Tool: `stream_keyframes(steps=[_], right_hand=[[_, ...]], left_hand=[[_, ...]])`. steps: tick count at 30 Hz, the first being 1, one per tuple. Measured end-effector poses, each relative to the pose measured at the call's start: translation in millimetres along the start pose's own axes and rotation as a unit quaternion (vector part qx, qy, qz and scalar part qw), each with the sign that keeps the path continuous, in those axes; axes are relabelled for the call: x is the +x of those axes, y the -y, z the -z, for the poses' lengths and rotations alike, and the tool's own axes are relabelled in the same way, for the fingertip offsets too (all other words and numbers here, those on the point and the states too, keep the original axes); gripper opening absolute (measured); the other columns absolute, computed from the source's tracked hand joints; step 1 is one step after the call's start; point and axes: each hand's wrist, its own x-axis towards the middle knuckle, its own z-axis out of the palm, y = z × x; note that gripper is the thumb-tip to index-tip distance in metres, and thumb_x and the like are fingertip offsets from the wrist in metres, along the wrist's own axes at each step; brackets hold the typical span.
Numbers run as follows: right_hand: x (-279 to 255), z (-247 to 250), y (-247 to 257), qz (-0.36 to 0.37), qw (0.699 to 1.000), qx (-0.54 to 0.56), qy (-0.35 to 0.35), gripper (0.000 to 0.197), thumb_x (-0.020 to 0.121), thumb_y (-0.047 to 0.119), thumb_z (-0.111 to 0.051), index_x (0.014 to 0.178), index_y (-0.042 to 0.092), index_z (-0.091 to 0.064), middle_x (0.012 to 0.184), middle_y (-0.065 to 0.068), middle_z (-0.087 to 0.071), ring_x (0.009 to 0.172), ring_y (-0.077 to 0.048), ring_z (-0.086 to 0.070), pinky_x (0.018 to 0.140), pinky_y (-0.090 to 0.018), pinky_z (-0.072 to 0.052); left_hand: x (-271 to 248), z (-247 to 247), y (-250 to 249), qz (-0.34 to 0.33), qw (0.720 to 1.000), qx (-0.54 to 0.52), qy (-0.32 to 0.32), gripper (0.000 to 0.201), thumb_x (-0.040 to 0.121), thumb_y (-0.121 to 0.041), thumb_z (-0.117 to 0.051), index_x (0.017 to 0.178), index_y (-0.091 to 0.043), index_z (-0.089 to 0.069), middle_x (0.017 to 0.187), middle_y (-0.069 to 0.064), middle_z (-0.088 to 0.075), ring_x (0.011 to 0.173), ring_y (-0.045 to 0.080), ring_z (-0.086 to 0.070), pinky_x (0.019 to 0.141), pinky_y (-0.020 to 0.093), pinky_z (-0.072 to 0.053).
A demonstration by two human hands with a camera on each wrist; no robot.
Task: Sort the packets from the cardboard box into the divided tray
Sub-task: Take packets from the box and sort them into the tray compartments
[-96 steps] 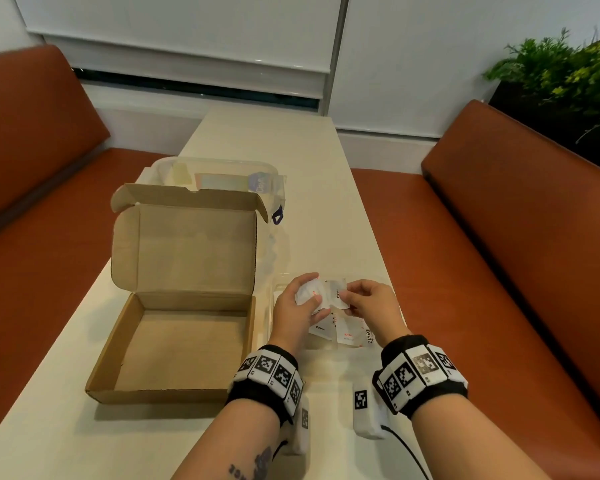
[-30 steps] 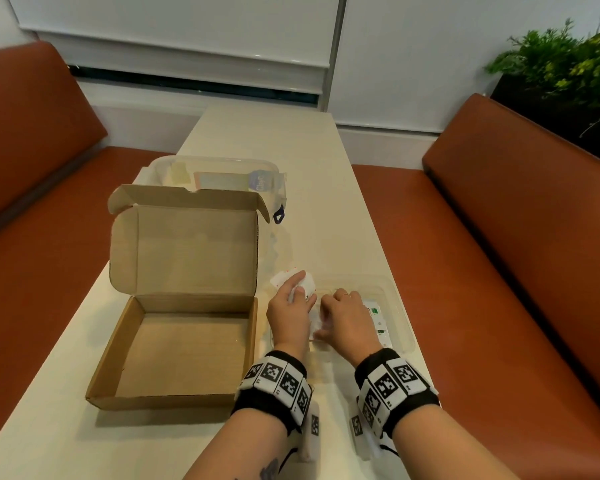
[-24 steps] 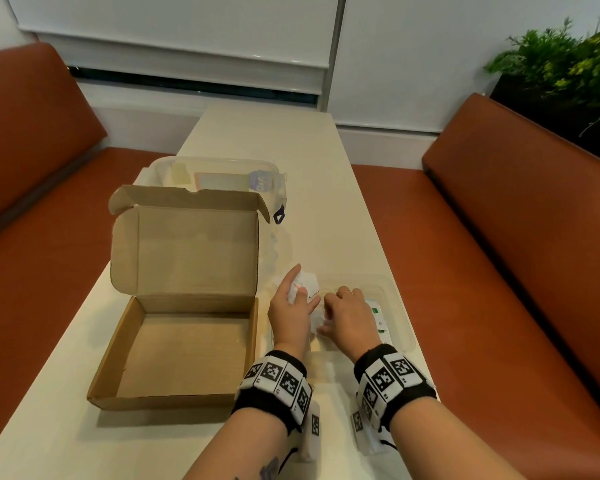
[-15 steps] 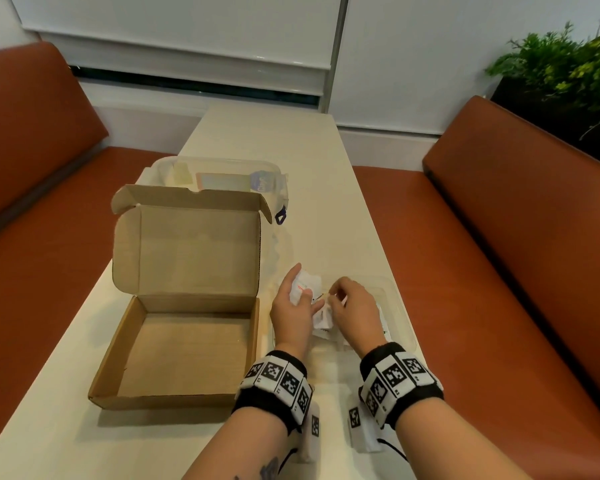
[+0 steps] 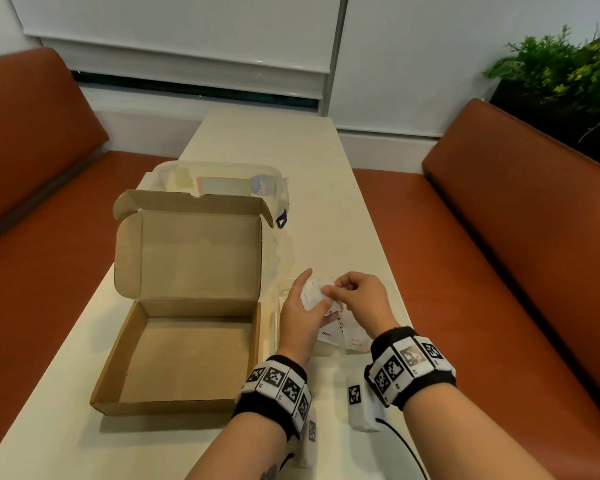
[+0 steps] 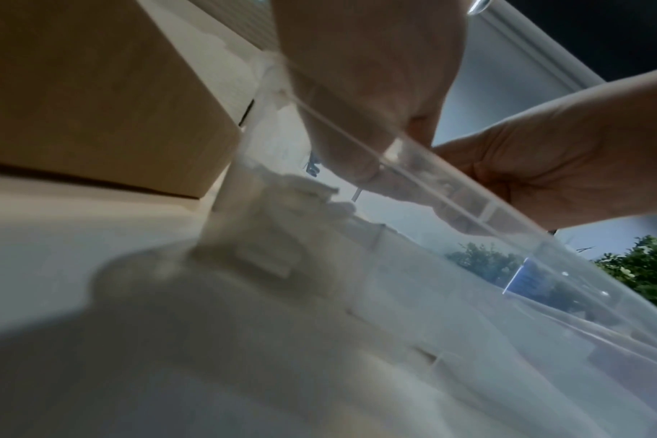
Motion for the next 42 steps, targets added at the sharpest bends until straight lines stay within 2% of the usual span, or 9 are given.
stream_keyframes(steps=[4, 12, 16, 19, 24, 30, 34, 39, 42], right_hand=[[1, 0, -1, -0.002, 1.000, 0.015, -0.006, 0.018, 0.077, 0.018, -0.077, 0.077, 0.003, -0.069, 0.065, -0.003, -0.062, 0.059, -0.012, -0.053, 0.059, -0.023, -0.046], [0, -3, -6, -0.020, 0.993, 0.103, -0.054, 0.011, 0.083, 0.012, -0.071, 0.077, 0.003, -0.069, 0.073, -0.011, -0.067, 0.063, -0.017, -0.059, 0.061, -0.026, -0.053], [2, 2, -3, -0.043, 0.987, 0.146, -0.059, 0.004, 0.086, 0.006, -0.066, 0.085, 0.004, -0.063, 0.071, -0.010, -0.069, 0.055, -0.015, -0.062, 0.060, -0.028, -0.057], [0, 3, -3, -0.047, 0.981, 0.179, -0.050, 0.017, 0.085, 0.000, -0.064, 0.099, 0.008, -0.059, 0.057, -0.001, -0.065, 0.052, -0.014, -0.063, 0.067, -0.033, -0.059], [-8, 1, 0, -0.042, 0.973, 0.225, -0.022, 0.023, 0.086, -0.004, -0.061, 0.105, 0.010, -0.062, 0.069, -0.007, -0.063, 0.061, -0.018, -0.066, 0.071, -0.030, -0.060], [-11, -5, 8, 0.007, 0.990, 0.142, -0.007, 0.009, 0.084, 0.004, -0.066, 0.093, 0.007, -0.065, 0.078, -0.010, -0.069, 0.063, -0.013, -0.063, 0.061, -0.020, -0.054], [-9, -2, -1, 0.005, 0.998, 0.062, -0.019, 0.008, 0.088, 0.007, -0.062, 0.089, 0.009, -0.069, 0.076, -0.003, -0.068, 0.062, -0.011, -0.058, 0.059, -0.018, -0.049], [-14, -10, -16, 0.027, 0.996, -0.081, 0.028, 0.010, 0.085, 0.010, -0.064, 0.087, 0.015, -0.072, 0.073, 0.007, -0.064, 0.066, -0.002, -0.056, 0.057, -0.004, -0.040], [-12, -20, -18, 0.038, 0.980, -0.194, 0.029, 0.022, 0.085, 0.020, -0.065, 0.107, 0.018, -0.067, 0.094, 0.001, -0.061, 0.086, -0.012, -0.056, 0.073, -0.017, -0.039]], left_hand=[[2, 2, -2, 0.017, 0.999, -0.042, -0.003, 0.048, 0.096, 0.001, -0.046, 0.122, -0.038, -0.055, 0.137, 0.009, -0.045, 0.106, 0.030, -0.065, 0.072, 0.032, -0.060], [2, 3, 0, -0.020, 0.998, -0.019, -0.049, 0.038, 0.097, 0.000, -0.045, 0.113, -0.030, -0.063, 0.132, 0.005, -0.050, 0.109, 0.029, -0.063, 0.070, 0.025, -0.059], [3, 2, 1, -0.016, 0.998, -0.015, -0.063, 0.038, 0.098, 0.000, -0.043, 0.110, -0.028, -0.064, 0.127, 0.006, -0.055, 0.108, 0.029, -0.063, 0.071, 0.024, -0.059], [2, 2, 3, -0.023, 0.997, 0.003, -0.067, 0.035, 0.099, -0.001, -0.041, 0.109, -0.022, -0.068, 0.125, 0.006, -0.060, 0.105, 0.017, -0.063, 0.075, 0.021, -0.057], [3, -1, 4, -0.007, 0.997, -0.033, -0.071, 0.019, 0.095, -0.011, -0.054, 0.108, -0.011, -0.068, 0.113, 0.007, -0.067, 0.105, 0.019, -0.065, 0.077, 0.022, -0.057], [6, 6, -1, -0.038, 0.994, -0.012, -0.099, 0.008, 0.088, -0.013, -0.066, 0.090, -0.019, -0.071, 0.090, -0.002, -0.070, 0.085, 0.012, -0.069, 0.067, 0.018, -0.055], [12, 23, -7, -0.069, 0.985, -0.024, -0.157, 0.013, 0.093, -0.012, -0.059, 0.100, -0.014, -0.070, 0.093, -0.006, -0.068, 0.087, 0.010, -0.067, 0.068, 0.017, -0.056], [10, 26, -6, -0.088, 0.984, -0.011, -0.158, 0.014, 0.094, -0.012, -0.058, 0.093, -0.022, -0.069, 0.094, -0.006, -0.069, 0.089, 0.009, -0.068, 0.069, 0.019, -0.056], [12, 27, -4, -0.086, 0.983, -0.008, -0.163, 0.014, 0.093, -0.012, -0.058, 0.099, -0.014, -0.070, 0.093, -0.006, -0.069, 0.085, 0.006, -0.068, 0.067, 0.018, -0.056]])
